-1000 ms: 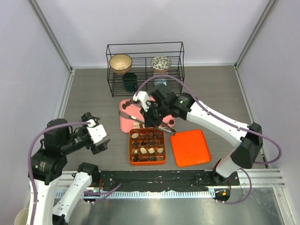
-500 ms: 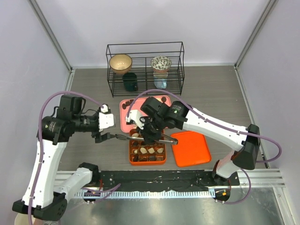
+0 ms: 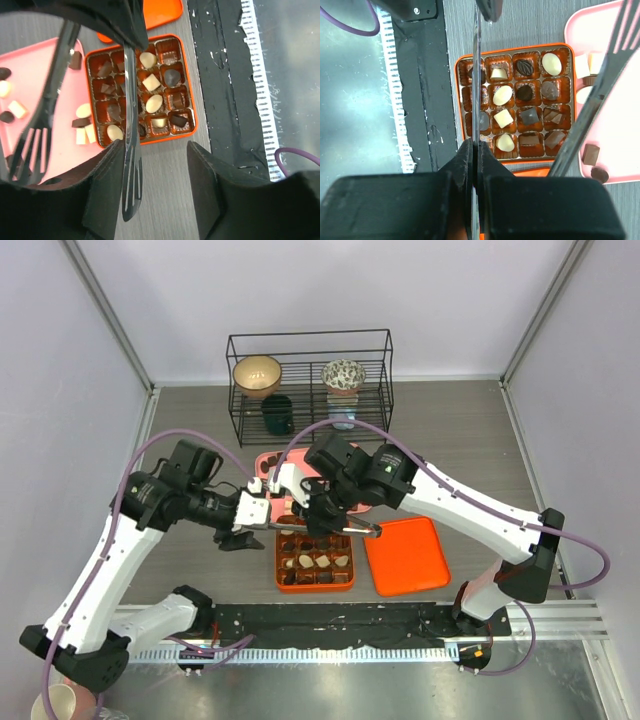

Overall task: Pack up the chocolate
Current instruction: Pick up the clamp from the plate.

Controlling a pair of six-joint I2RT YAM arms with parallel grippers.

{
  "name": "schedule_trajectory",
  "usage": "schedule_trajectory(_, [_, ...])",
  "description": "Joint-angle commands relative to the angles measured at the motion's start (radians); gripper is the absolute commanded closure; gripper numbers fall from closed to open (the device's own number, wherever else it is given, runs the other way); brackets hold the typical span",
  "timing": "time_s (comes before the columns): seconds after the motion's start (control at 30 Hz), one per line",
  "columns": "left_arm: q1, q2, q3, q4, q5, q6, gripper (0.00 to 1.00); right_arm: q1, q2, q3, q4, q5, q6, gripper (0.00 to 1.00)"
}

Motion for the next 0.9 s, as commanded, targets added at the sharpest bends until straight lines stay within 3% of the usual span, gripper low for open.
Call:
schedule_trajectory(0.0, [-0.004,0.001,-0.017,-0.258,0.007,-0.035,0.47,0.005,-0.007,0.056,-0.020,-0.002,-0.016,0.99])
schedule_trajectory(0.23, [-0.007,0.007,-0.031,-0.209,-0.007,-0.060,0.64,0.010,-0.011,0.049,-0.020,0.001,-0.017,0.99])
schedule_trajectory(0.37, [-0.013,0.015,-0.040,-0.181,0.004,-0.092,0.87,0.013,-0.010,0.053,-0.014,0.003,-0.011,0.99])
schedule_trajectory(0.5, [-0.013,0.010,-0.052,-0.157,0.012,-0.120,0.99,0.013,-0.026,0.052,0.021,0.018,0.004,0.96])
schedule_trajectory(0.67, [-0.013,-0.013,-0.071,-0.032,0.026,-0.267,1.00,0.013,-0.135,0.003,0.139,0.093,0.049,0.88])
schedule_trajectory(0.73, [-0.013,-0.014,-0.078,0.047,0.038,-0.371,1.00,0.013,-0.177,-0.017,0.210,0.210,0.078,0.84])
schedule_trajectory(0.87, [-0.008,0.013,-0.056,0.155,0.098,-0.526,1.00,0.011,-0.301,-0.046,0.308,0.323,0.138,0.66])
